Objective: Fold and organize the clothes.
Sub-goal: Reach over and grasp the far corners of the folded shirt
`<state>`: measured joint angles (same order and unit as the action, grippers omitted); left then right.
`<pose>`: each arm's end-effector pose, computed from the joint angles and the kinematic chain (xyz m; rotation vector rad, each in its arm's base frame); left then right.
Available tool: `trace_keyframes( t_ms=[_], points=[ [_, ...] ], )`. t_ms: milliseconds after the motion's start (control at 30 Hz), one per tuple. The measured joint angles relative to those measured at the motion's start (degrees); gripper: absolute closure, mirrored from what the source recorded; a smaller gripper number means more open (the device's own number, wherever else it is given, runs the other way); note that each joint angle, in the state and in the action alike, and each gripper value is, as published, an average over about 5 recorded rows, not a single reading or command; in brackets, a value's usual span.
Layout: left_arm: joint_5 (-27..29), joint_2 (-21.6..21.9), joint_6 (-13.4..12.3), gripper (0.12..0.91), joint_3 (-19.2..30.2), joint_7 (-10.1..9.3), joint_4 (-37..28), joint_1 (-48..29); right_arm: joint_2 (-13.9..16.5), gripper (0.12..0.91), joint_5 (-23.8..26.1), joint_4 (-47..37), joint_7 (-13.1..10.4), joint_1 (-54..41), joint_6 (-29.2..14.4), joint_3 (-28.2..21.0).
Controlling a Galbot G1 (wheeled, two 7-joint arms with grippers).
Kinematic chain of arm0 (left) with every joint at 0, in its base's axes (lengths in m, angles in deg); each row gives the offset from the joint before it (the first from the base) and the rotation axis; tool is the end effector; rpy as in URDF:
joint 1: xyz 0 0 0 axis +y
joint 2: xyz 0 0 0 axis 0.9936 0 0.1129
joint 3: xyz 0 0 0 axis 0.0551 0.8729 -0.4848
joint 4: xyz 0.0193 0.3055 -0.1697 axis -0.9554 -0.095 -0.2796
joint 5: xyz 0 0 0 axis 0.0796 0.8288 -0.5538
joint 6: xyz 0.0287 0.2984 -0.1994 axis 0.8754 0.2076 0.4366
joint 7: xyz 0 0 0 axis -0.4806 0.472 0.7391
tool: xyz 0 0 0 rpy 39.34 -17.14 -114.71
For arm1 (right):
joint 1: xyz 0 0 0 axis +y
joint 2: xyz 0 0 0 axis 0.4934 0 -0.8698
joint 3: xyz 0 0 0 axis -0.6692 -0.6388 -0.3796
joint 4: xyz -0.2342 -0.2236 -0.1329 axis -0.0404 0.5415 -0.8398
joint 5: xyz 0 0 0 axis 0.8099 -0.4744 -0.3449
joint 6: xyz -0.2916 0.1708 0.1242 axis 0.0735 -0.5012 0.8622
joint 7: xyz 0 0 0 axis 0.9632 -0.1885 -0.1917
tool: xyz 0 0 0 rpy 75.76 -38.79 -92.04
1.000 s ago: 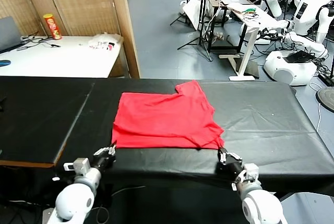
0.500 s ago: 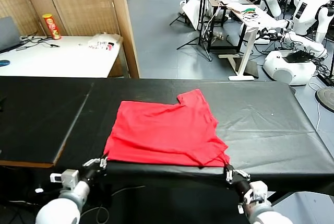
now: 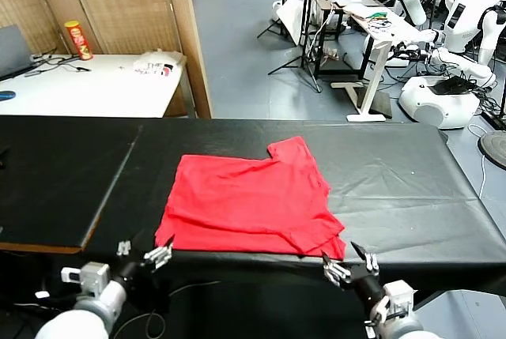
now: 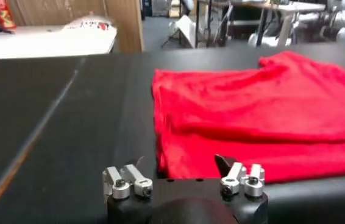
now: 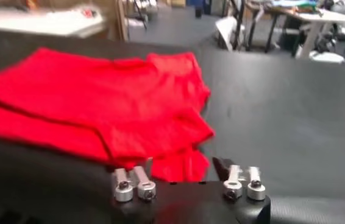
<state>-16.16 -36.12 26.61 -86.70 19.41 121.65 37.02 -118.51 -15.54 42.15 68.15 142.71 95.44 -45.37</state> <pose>0.1926 0.0929 -0.2373 -0.1230 -2.7173 -0.0002 0.2173 -0.0510 -0.2331 0.3092 -2.8563 0.0796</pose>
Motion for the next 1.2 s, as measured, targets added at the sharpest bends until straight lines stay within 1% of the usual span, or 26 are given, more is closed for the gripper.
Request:
trace_keyframes(
  t_ms=[100,200,300,400,467,667,767,900,1200],
  points=[
    [-2.4,0.5,1.3,0.232,1.0,-1.09,-2.0,-5.0,0.2,0.227,0.0,-5.1,-0.9,-7.1,0.0,-2.0],
    [-3.9,1.1,2.0,0.232,2.7,-1.51,-5.2,-11.3,-0.2,0.227,-0.1,-11.1,-1.8,-14.4,0.1,-4.5],
    [-4.3,1.0,2.3,0.232,4.9,-1.65,-9.5,-17.8,-0.9,0.227,-0.5,-17.5,-3.0,-21.5,0.7,-7.2],
    [-3.6,0.4,2.5,0.232,7.6,-1.76,-14.9,-24.0,-1.6,0.227,-0.8,-24.0,-4.2,-27.9,1.8,-9.6],
    [-2.8,0.1,2.8,0.232,9.7,-1.79,-18.8,-28.0,-2.0,0.227,-1.3,-28.2,-4.4,-31.7,2.4,-11.1],
    [-0.8,-0.3,4.2,0.232,15.9,-1.91,-30.9,-39.4,-3.5,0.227,-3.6,-40.2,-3.9,-41.7,3.3,-15.0],
    [-1.9,-0.3,4.8,0.232,18.3,-1.84,-36.5,-44.2,-4.5,0.227,-4.2,-45.4,-4.6,-45.7,4.3,-16.1],
    [-3.4,-0.5,5.5,0.232,20.5,-1.82,-42.1,-48.6,-6.0,0.227,-4.2,-50.7,-5.2,-49.5,5.1,-16.6],
    [-3.2,-1.7,5.2,0.232,22.5,-1.75,-49.4,-53.9,-8.3,0.227,-4.8,-57.2,-4.9,-52.8,6.1,-16.8]
  ],
)
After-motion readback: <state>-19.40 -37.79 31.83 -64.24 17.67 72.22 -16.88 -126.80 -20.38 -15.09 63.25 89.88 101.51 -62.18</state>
